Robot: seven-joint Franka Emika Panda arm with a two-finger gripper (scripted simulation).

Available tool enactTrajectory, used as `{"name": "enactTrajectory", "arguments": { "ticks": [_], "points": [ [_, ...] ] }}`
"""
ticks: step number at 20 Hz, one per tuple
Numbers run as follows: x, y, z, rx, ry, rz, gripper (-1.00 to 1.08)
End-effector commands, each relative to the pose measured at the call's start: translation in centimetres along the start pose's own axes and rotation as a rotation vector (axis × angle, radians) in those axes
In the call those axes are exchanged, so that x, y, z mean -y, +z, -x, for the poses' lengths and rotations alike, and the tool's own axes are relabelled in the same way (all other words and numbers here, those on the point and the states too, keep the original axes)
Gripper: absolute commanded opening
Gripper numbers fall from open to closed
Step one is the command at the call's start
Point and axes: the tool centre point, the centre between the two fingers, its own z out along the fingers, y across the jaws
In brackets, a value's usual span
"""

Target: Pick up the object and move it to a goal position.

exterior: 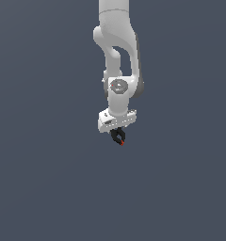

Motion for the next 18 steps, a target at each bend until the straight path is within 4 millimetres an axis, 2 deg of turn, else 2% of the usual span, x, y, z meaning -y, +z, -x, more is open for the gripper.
{"name": "enactTrajectory", "arguments": {
  "ticks": [1,5,9,10,18],
  "points": [
    [0.0,1.2,0.1,0.000,-0.001,0.000,1.00],
    [0.1,2.5,0.1,0.000,-0.002,0.000,1.00],
    [0.0,2.9,0.0,0.000,-0.002,0.000,1.00],
    [0.0,2.9,0.0,0.000,-0.002,0.000,-1.00],
    [0.0,2.9,0.0,0.000,-0.002,0.000,-1.00]
  ]
}}
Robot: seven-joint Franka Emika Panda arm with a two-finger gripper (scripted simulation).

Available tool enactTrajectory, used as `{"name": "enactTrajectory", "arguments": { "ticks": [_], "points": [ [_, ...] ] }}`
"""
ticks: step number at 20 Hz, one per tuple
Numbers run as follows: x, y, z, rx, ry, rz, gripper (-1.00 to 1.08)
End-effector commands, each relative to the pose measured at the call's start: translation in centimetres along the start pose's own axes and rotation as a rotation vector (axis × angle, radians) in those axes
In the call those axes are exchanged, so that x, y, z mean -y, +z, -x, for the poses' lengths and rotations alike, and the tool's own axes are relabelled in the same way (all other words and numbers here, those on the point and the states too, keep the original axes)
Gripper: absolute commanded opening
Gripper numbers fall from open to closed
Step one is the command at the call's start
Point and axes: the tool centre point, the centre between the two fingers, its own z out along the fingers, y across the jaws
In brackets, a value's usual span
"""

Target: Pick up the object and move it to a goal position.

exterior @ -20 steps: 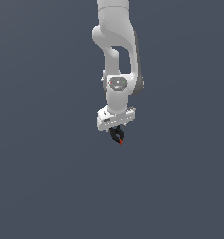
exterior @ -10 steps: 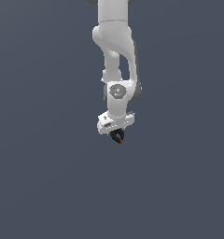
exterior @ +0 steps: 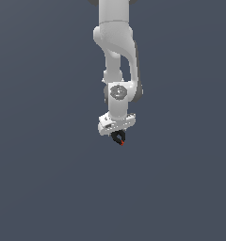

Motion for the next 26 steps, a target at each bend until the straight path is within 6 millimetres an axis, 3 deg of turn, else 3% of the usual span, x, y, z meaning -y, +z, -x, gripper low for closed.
{"name": "enactTrajectory", "arguments": {
  "ticks": [1,8,14,20,26],
  "points": [
    [0.1,0.1,0.0,0.000,-0.001,-0.001,-1.00],
    [-0.2,-0.8,0.2,0.000,0.000,0.000,-1.00],
    [-0.9,-3.4,0.7,0.000,0.000,0.000,-1.00],
    [-2.0,-7.8,1.5,0.000,-0.001,0.000,-1.00],
    [-3.5,-13.9,2.5,0.000,-0.001,-0.001,-1.00]
  ]
}}
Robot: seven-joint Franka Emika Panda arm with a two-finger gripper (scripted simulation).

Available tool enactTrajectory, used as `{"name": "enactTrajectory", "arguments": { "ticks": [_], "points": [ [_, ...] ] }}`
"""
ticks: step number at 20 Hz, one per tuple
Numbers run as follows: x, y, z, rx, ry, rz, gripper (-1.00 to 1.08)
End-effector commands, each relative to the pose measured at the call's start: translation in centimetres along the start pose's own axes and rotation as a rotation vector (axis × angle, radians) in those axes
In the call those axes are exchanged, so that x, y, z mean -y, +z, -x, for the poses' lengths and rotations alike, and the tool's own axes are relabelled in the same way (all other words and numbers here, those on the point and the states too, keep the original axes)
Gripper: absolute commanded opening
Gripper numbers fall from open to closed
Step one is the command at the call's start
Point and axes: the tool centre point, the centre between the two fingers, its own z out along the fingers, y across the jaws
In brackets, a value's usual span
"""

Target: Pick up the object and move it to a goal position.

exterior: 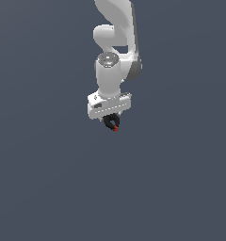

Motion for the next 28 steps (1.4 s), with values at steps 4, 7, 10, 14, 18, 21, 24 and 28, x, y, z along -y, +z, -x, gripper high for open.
{"name": "enactTrajectory", "arguments": {
  "ticks": [4,7,10,14,18,21,24,28],
  "points": [
    [-1.5,-6.0,1.0,-0.003,0.000,-0.001,-1.00],
    [-2.3,-9.2,1.5,-0.003,-0.001,-0.001,-1.00],
    [-3.0,-12.3,2.1,-0.003,-0.001,-0.002,-1.00],
    [-4.1,-16.3,2.7,-0.003,-0.001,-0.002,-1.00],
    [-5.2,-20.4,3.3,-0.003,-0.001,-0.002,-1.00],
    [-6.0,-23.4,3.8,-0.003,0.000,-0.001,-1.00],
    [-6.7,-26.0,4.1,-0.002,0.000,-0.001,-1.00],
    [-7.5,-28.8,4.4,-0.002,0.000,0.000,-1.00]
  ]
}}
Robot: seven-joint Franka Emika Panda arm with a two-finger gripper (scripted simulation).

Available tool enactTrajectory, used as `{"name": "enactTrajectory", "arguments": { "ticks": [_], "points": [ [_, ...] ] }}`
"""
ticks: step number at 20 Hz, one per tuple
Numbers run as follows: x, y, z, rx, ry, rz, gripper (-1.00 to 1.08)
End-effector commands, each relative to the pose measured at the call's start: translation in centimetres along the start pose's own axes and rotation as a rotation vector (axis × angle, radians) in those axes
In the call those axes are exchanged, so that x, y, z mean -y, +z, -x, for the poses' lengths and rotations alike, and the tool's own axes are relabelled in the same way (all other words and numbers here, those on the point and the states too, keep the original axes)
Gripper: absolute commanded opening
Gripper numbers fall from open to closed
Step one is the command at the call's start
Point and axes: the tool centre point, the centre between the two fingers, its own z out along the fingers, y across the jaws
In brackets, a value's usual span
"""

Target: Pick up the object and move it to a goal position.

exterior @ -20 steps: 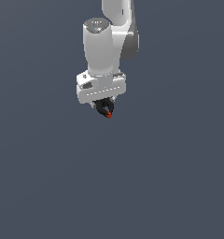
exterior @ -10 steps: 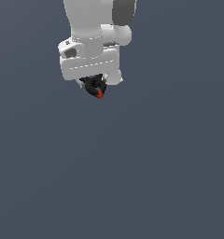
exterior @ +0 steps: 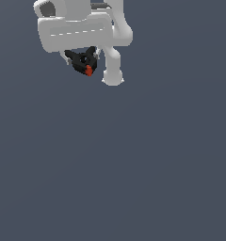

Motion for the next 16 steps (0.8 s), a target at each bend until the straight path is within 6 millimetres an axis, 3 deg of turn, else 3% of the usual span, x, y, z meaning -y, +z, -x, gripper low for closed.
{"name": "enactTrajectory", "arguments": {
  "ticks": [1,8,16],
  "points": [
    [-0.5,-1.7,0.2,0.000,0.000,0.001,-1.00],
    [-1.3,-4.3,0.4,0.000,0.000,0.001,-1.00],
    [-1.4,-4.7,0.3,0.000,0.000,0.001,-1.00]
  ]
}}
